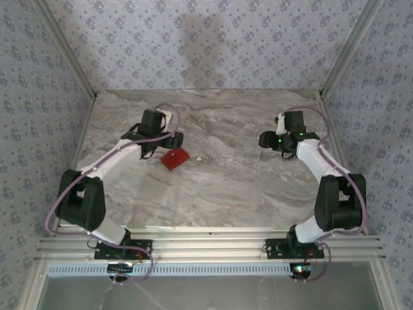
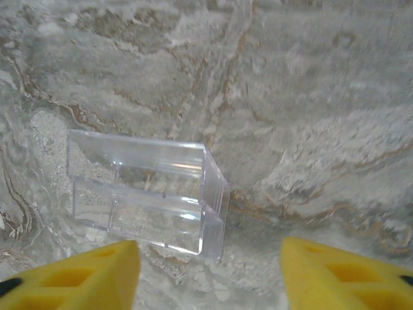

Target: Take the credit cards out of the card holder

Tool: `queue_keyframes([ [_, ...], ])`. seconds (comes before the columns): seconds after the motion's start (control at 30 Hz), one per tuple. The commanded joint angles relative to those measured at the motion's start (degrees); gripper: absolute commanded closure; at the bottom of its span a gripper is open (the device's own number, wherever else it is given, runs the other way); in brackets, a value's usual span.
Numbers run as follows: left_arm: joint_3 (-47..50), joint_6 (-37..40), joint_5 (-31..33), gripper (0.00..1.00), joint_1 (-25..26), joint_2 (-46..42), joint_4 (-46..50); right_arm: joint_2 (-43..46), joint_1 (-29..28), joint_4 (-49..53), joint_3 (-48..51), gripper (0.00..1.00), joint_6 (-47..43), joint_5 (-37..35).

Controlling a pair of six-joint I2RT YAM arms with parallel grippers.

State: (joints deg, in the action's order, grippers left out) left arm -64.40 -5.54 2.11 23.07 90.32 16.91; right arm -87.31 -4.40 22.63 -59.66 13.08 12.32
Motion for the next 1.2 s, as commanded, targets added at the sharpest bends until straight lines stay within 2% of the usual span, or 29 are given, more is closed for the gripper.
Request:
queue_keyframes([
  [0.0,-3.8,-2.7,-4.0,0.05,0.1,4.1,7.5,-2.7,-0.5,5.2,-3.6,0.49,0.7,0.3],
  [0.13,-5.6,-5.9,-6.9,0.06,-0.4,7.6,8.2,-5.4,-1.5,6.6,-6.1,0.61,0.1,1.3],
  [0.3,-7.2,-10.1,-12.6,0.07,-2.6,10.8,8.4,-7.3,-2.4,7.3,-6.4,0.62,0.1,0.4],
  [0.4,-7.4,-9.8,-16.0,0.08,-3.5,11.4,7.5,-8.3,-2.6,6.9,-5.8,0.62,0.5,0.0],
  [0.73,-13.6,-6.9,-12.9,0.08,-4.2,15.7,13.7,-12.3,-3.2,4.7,-5.5,0.65,0.9,0.1],
  [1.17,-19.1,-2.9,-11.3,0.1,-3.9,24.6,20.8,-14.2,-4.8,5.4,-6.5,0.79,0.2,-1.7],
])
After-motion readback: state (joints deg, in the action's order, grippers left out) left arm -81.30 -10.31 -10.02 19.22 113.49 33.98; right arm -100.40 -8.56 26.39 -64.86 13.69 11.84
